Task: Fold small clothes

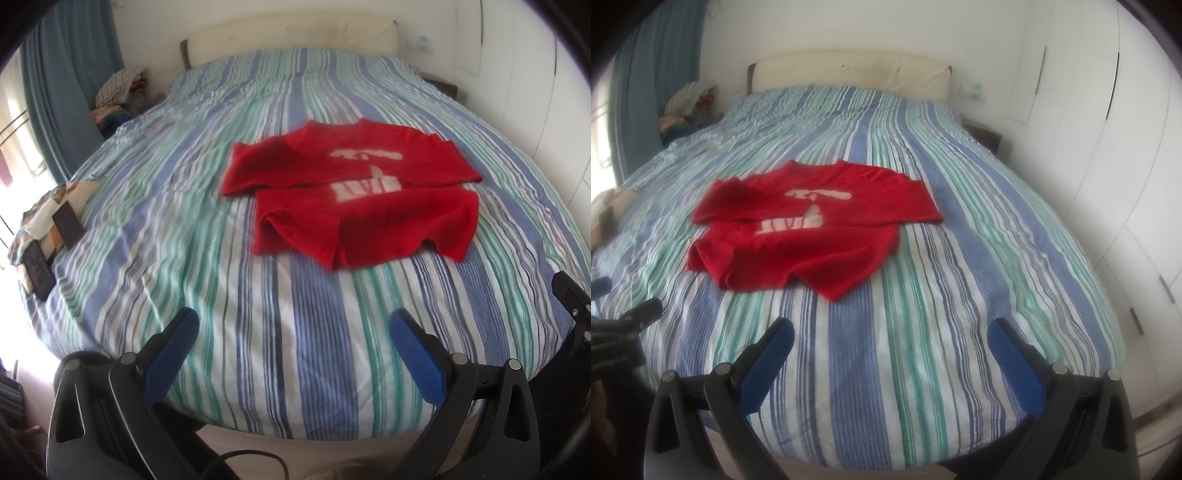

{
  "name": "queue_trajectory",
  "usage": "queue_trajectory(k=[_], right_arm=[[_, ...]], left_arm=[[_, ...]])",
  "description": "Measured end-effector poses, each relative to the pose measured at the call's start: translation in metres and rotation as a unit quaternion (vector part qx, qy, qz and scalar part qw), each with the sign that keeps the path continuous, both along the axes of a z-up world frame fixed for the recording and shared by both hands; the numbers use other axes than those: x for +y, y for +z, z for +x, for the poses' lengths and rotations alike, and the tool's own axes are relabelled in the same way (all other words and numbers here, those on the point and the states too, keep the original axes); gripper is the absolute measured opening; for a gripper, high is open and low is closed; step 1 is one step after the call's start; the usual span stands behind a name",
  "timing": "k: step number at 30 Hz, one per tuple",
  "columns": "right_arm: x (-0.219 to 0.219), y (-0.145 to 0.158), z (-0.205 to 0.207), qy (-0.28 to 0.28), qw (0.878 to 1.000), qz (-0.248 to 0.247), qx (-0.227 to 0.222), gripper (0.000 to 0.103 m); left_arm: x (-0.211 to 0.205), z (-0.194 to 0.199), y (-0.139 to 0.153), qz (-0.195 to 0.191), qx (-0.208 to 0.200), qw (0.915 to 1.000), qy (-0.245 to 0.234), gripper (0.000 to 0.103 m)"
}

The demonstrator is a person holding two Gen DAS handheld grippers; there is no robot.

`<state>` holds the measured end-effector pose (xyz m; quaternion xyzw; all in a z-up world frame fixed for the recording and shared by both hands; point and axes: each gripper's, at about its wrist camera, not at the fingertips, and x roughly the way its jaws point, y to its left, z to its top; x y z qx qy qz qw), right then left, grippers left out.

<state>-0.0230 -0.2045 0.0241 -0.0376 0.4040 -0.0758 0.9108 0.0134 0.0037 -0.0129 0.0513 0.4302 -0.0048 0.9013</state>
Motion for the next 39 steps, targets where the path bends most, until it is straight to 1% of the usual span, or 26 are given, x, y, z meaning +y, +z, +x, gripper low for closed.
queue_trajectory(k=[17, 22, 28, 29, 30, 31, 33, 34, 35, 37, 39], right_arm=[[0.004, -0.003, 0.000, 0.011, 1.000, 0.004, 0.004, 0.103], [0.005, -0.004, -0.001, 0.014, 1.000, 0.002, 0.005, 0.103], [0.001, -0.002, 0.001, 0.010, 1.000, 0.003, 0.000, 0.103], [0.001, -0.002, 0.002, 0.010, 1.000, 0.005, -0.003, 0.103], [0.000, -0.002, 0.003, 0.011, 1.000, 0.007, -0.006, 0.103], [-0.001, -0.002, 0.004, 0.013, 1.000, 0.012, -0.008, 0.103], [-0.006, -0.005, 0.007, 0.025, 0.999, 0.036, -0.019, 0.103], [-0.009, -0.008, 0.008, 0.032, 0.998, 0.048, -0.024, 0.103], [-0.011, -0.010, 0.010, 0.039, 0.997, 0.060, -0.032, 0.103], [-0.017, -0.020, 0.012, 0.065, 0.993, 0.091, -0.048, 0.103], [-0.024, -0.037, 0.022, 0.091, 0.986, 0.136, -0.045, 0.103]], left_arm=[[0.005, 0.000, -0.004, 0.002, 0.002, 1.0000, 0.002, 0.103], [0.010, 0.004, -0.008, -0.002, 0.008, 0.9999, 0.009, 0.103], [0.018, 0.008, -0.002, -0.008, 0.002, 0.9999, 0.014, 0.103], [0.020, 0.010, -0.002, -0.014, 0.003, 0.9998, 0.011, 0.103], [0.024, 0.013, -0.002, -0.028, 0.006, 0.9996, 0.007, 0.103], [0.030, 0.017, -0.003, -0.049, 0.009, 0.9988, 0.002, 0.103], [0.043, 0.026, -0.006, -0.105, 0.013, 0.9943, -0.014, 0.103], [0.047, 0.029, -0.008, -0.123, 0.014, 0.9921, -0.024, 0.103], [0.049, 0.031, -0.009, -0.133, 0.015, 0.9904, -0.034, 0.103], [0.049, 0.034, -0.013, -0.137, 0.015, 0.9892, -0.048, 0.103], [0.046, 0.037, -0.019, -0.146, 0.016, 0.9876, -0.056, 0.103]])
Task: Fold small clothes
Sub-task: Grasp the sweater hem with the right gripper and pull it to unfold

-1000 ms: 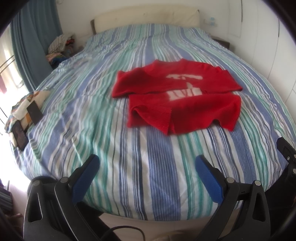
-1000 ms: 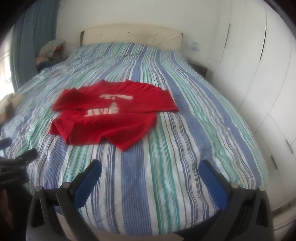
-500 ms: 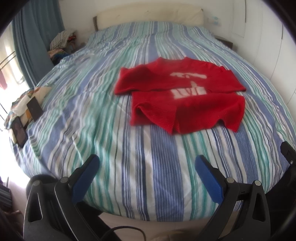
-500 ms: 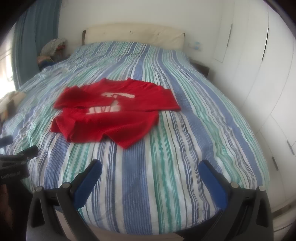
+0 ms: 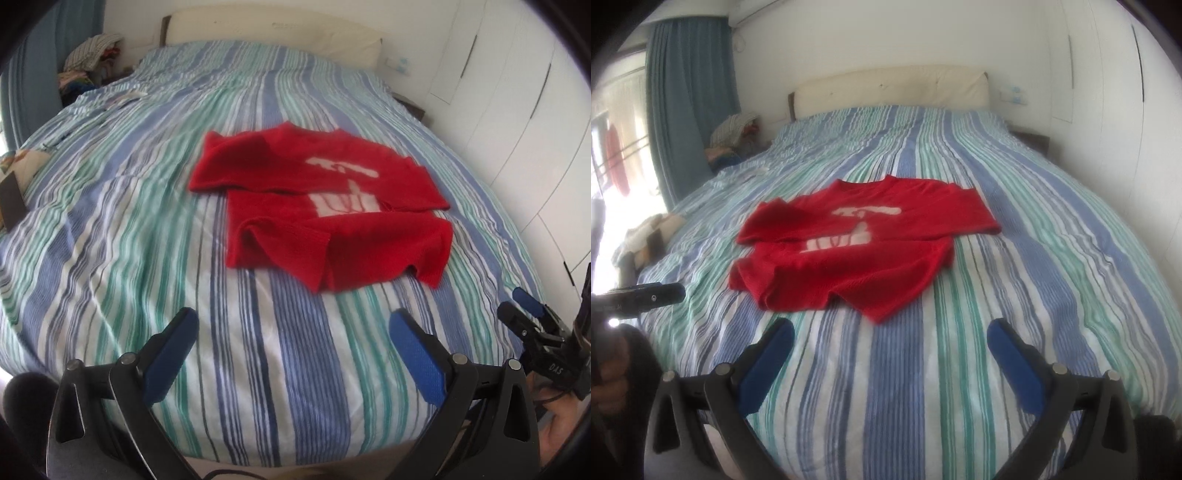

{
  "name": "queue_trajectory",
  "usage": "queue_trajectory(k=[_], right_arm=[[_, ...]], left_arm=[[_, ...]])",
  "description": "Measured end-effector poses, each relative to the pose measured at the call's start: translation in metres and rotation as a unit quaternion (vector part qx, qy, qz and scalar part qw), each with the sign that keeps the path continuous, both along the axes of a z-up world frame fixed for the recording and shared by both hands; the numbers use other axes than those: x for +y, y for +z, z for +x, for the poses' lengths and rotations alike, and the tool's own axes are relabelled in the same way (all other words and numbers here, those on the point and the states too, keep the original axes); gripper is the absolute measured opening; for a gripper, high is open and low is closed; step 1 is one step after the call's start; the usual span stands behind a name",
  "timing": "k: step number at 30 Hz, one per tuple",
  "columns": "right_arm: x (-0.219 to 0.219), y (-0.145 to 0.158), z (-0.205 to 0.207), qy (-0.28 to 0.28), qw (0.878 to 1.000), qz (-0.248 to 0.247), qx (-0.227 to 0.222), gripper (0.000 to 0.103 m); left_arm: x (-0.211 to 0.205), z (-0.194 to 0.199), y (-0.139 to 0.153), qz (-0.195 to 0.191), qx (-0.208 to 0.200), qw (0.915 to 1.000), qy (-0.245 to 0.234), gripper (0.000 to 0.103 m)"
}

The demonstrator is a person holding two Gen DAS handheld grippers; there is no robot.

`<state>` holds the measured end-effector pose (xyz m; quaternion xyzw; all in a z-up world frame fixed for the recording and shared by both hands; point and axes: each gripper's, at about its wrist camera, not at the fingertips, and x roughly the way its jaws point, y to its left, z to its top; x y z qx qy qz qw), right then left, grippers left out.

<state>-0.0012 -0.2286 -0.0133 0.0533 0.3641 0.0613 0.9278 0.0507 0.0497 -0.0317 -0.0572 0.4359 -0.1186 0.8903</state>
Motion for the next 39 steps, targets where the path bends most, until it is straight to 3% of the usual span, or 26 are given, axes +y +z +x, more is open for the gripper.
queue_trajectory(k=[4, 7, 9, 11, 12, 13, 17, 19, 21, 25, 29, 33, 36, 37, 39], right_arm=[[-0.014, -0.050, 0.036, 0.031, 0.992, 0.111, 0.057, 0.102], [-0.016, -0.083, 0.068, 0.049, 0.980, 0.173, 0.086, 0.086], [-0.022, -0.107, 0.087, 0.036, 0.969, 0.222, 0.103, 0.075], [-0.028, -0.118, 0.097, 0.017, 0.960, 0.262, 0.100, 0.049], [-0.029, -0.119, 0.101, 0.026, 0.954, 0.283, 0.095, 0.016], [-0.031, -0.119, 0.103, 0.032, 0.948, 0.301, 0.100, 0.005], [-0.047, -0.079, 0.077, 0.060, 0.945, 0.312, 0.082, 0.004], [-0.061, -0.059, 0.052, 0.072, 0.943, 0.312, 0.089, 0.004], [-0.073, -0.052, 0.032, 0.065, 0.950, 0.287, 0.100, 0.004], [-0.083, -0.075, 0.025, 0.037, 0.969, 0.206, 0.128, 0.004], [-0.084, -0.107, 0.024, 0.014, 0.969, 0.206, 0.138, 0.005], [-0.086, -0.098, 0.019, 0.027, 0.972, 0.208, 0.109, 0.005], [-0.088, -0.095, 0.016, 0.037, 0.971, 0.214, 0.099, 0.005], [-0.089, -0.097, 0.016, 0.037, 0.970, 0.218, 0.102, 0.005], [-0.088, -0.100, 0.016, 0.039, 0.967, 0.226, 0.108, 0.005]], left_arm=[[-0.014, 0.031, -0.023, -0.031, 0.017, 0.9989, -0.031, 0.102], [-0.023, 0.052, -0.033, -0.016, 0.034, 0.9989, -0.028, 0.102], [-0.021, 0.054, -0.031, -0.028, 0.036, 0.9988, -0.019, 0.102], [-0.016, 0.049, -0.026, -0.038, 0.032, 0.9987, -0.015, 0.102], [-0.013, 0.045, -0.025, -0.033, 0.029, 0.9990, -0.010, 0.102], [-0.009, 0.041, -0.024, -0.022, 0.026, 0.9994, -0.005, 0.102], [0.017, 0.018, -0.016, 0.011, 0.016, 0.9998, 0.005, 0.102], [0.027, 0.012, -0.013, 0.010, 0.013, 0.9999, 0.005, 0.102], [0.026, 0.015, -0.013, -0.002, 0.021, 0.9997, -0.011, 0.102], [0.004, 0.040, -0.023, -0.016, 0.056, 0.9980, -0.026, 0.102], [-0.013, 0.058, -0.043, -0.006, 0.113, 0.9935, 0.001, 0.101], [-0.006, 0.037, -0.059, 0.023, 0.121, 0.9920, 0.027, 0.101], [-0.003, 0.017, -0.075, -0.022, 0.139, 0.9901, 0.006, 0.101], [-0.006, 0.014, -0.079, -0.026, 0.135, 0.9905, 0.000, 0.098], [-0.017, 0.010, -0.081, -0.012, 0.105, 0.9944, -0.010, 0.080]])
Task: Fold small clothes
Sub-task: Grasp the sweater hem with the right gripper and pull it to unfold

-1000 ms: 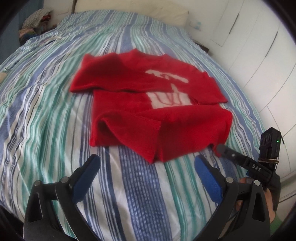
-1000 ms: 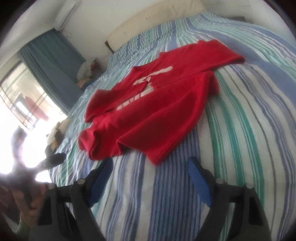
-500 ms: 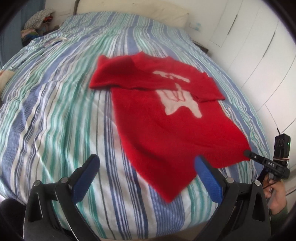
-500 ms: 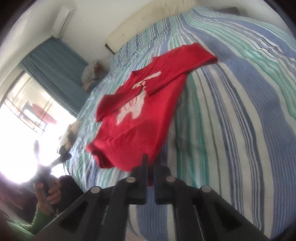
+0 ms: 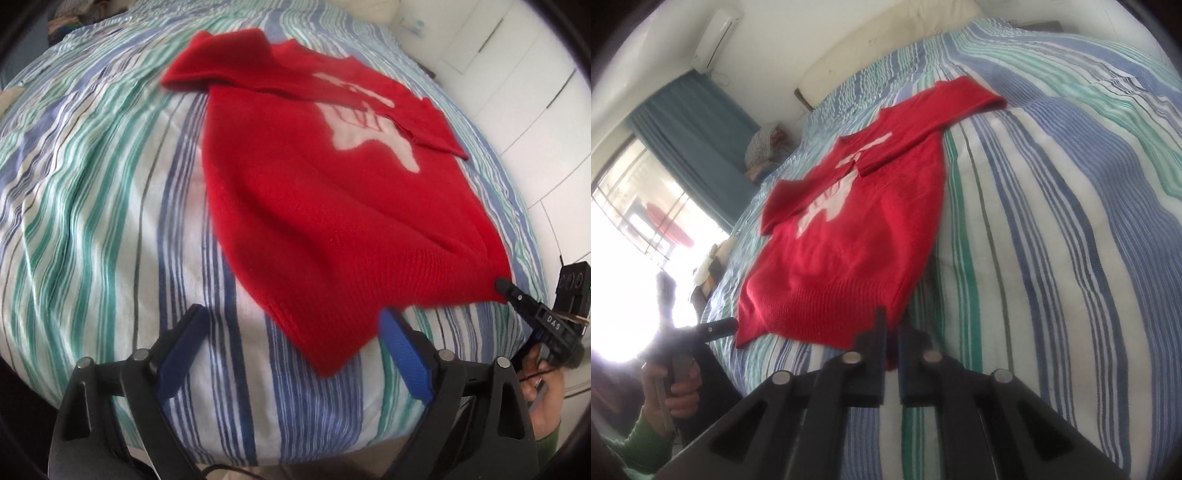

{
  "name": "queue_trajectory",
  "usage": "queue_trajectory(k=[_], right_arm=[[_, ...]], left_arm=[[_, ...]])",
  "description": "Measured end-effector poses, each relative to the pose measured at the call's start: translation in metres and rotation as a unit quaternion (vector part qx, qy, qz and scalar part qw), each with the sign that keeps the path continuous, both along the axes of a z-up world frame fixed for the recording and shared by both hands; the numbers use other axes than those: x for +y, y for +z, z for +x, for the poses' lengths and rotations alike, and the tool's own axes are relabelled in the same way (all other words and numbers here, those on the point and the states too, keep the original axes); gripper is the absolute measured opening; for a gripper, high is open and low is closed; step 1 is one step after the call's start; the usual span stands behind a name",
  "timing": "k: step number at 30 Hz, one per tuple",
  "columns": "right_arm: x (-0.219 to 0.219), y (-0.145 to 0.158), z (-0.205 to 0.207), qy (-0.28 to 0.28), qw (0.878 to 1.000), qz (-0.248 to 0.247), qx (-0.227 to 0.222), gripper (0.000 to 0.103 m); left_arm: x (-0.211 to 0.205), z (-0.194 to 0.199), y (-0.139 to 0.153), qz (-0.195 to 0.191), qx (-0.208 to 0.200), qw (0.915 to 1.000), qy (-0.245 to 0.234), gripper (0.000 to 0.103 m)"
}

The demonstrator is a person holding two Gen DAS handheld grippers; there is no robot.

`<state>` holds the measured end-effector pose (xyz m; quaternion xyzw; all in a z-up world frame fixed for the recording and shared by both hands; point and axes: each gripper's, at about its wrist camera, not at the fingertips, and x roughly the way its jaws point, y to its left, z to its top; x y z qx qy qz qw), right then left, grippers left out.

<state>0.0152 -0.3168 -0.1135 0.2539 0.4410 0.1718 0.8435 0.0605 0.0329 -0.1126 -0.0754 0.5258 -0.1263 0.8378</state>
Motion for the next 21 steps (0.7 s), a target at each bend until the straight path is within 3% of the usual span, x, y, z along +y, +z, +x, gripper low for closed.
queue_trajectory(k=[1, 2, 3, 5, 8, 12, 15, 18, 21], right_arm=[[0.001, 0.000, 0.001, 0.001, 1.000, 0.002, 0.000, 0.005], [0.003, 0.001, 0.002, 0.003, 1.000, 0.004, -0.002, 0.005], [0.004, 0.003, 0.003, 0.005, 1.000, 0.005, -0.007, 0.005], [0.008, 0.009, 0.004, 0.009, 1.000, 0.003, -0.020, 0.005], [0.004, 0.024, 0.004, 0.013, 1.000, 0.001, -0.020, 0.005], [-0.010, 0.053, 0.000, 0.020, 1.000, 0.017, 0.015, 0.004], [-0.005, 0.062, -0.002, 0.038, 0.998, 0.001, 0.043, 0.004], [0.006, 0.050, -0.006, 0.046, 0.995, -0.025, 0.080, 0.004], [0.012, 0.030, -0.012, 0.040, 0.993, -0.032, 0.110, 0.004]], left_arm=[[-0.005, 0.001, -0.002, 0.006, -0.010, 0.9999, -0.005, 0.050], [-0.009, 0.005, -0.005, 0.005, -0.013, 0.9999, -0.006, 0.008], [-0.010, 0.009, -0.008, -0.006, -0.004, 1.0000, -0.004, 0.004], [-0.004, 0.012, -0.002, -0.031, 0.006, 0.9995, 0.005, 0.002], [0.013, 0.001, 0.029, -0.056, 0.003, 0.9982, -0.022, 0.002], [0.035, -0.011, 0.058, -0.047, 0.012, 0.9974, -0.053, 0.002], [0.039, -0.015, 0.051, -0.038, 0.032, 0.9972, -0.055, 0.002], [0.041, -0.021, 0.029, -0.007, 0.051, 0.9975, -0.049, 0.002], [0.045, -0.020, 0.011, -0.006, 0.068, 0.9971, -0.034, 0.002]])
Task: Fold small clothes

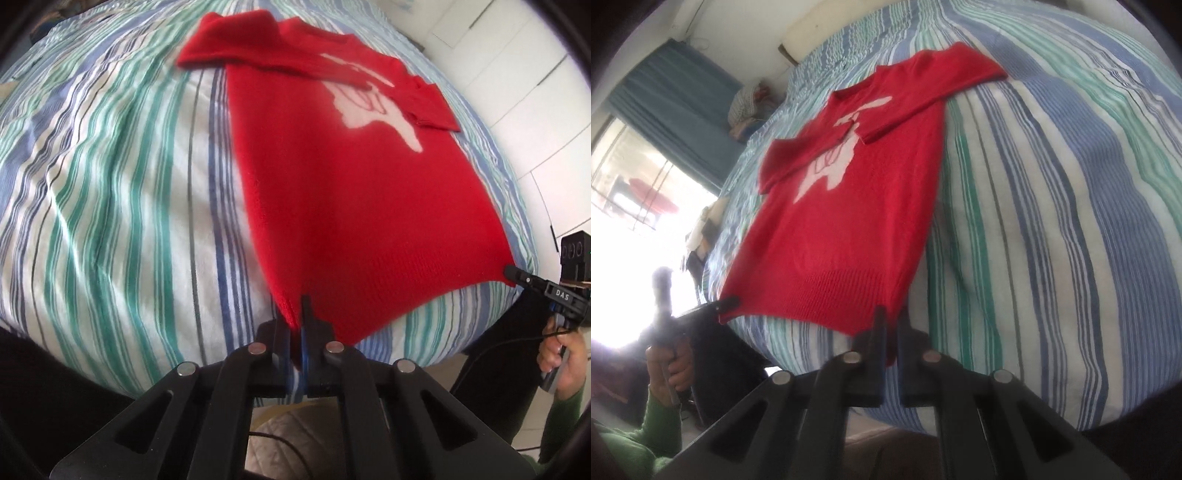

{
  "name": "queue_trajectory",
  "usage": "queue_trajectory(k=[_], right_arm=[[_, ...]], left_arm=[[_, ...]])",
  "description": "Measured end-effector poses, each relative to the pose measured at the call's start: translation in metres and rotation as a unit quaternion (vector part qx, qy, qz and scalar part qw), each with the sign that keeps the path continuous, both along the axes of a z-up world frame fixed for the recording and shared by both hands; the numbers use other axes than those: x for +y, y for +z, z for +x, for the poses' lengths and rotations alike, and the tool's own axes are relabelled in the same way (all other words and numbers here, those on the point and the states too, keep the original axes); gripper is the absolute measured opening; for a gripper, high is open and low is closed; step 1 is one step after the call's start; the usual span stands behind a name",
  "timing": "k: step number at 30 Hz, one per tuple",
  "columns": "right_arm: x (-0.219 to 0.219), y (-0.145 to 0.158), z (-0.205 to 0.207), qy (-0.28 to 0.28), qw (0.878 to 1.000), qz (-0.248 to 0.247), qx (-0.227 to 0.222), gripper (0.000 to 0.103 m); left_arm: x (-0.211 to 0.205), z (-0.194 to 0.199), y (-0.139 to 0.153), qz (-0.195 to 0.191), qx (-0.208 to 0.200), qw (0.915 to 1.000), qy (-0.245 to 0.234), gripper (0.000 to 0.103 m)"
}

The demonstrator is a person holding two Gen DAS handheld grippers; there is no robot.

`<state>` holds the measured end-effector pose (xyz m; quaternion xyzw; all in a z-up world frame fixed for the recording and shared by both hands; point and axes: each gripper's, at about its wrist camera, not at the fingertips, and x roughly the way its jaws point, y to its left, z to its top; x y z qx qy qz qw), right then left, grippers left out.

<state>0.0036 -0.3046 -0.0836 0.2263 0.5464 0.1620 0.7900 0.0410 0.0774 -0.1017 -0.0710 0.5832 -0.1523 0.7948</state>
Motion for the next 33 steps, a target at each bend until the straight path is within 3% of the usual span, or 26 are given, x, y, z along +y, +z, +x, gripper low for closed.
queue_trajectory(k=[5, 9, 12, 18, 21, 22, 23, 26, 30, 33], right_arm=[[-0.001, -0.011, -0.013, -0.024, 1.000, 0.006, 0.017, 0.004], [0.004, -0.030, -0.010, -0.018, 0.998, -0.056, 0.023, 0.004], [0.001, -0.051, -0.007, -0.027, 0.998, -0.043, 0.032, 0.003], [0.010, -0.043, -0.008, -0.025, 0.997, -0.075, 0.005, 0.004], [0.008, -0.033, -0.017, -0.020, 0.996, -0.090, 0.004, 0.025], [0.005, -0.029, -0.022, -0.019, 0.995, -0.101, 0.004, 0.035], [0.002, -0.024, -0.027, -0.019, 0.993, -0.117, 0.003, 0.040], [-0.011, -0.003, -0.035, -0.015, 0.982, -0.188, -0.015, 0.040], [-0.016, 0.050, -0.006, 0.009, 0.950, -0.295, -0.098, 0.040], [0.000, 0.081, 0.039, 0.056, 0.936, -0.303, -0.170, 0.049]], left_arm=[[0.000, 0.002, -0.006, 0.012, -0.010, 0.9999, 0.002, 0.002], [-0.007, 0.007, -0.027, 0.023, -0.015, 0.9996, 0.002, 0.003], [-0.007, 0.007, -0.029, 0.019, -0.026, 0.9993, 0.017, 0.006], [0.005, -0.010, -0.020, 0.001, -0.033, 0.9987, 0.040, 0.013], [0.014, -0.021, -0.011, 0.014, -0.026, 0.9985, 0.045, 0.048], [0.017, -0.027, -0.006, 0.027, -0.028, 0.9979, 0.052, 0.065], [0.021, -0.033, -0.002, 0.043, -0.034, 0.9968, 0.059, 0.072], [0.035, -0.047, 0.019, 0.074, -0.064, 0.9928, 0.070, 0.072], [0.053, -0.049, 0.054, 0.082, -0.126, 0.9834, 0.102, 0.074], [0.053, -0.039, 0.069, 0.087, -0.161, 0.9751, 0.125, 0.079]])
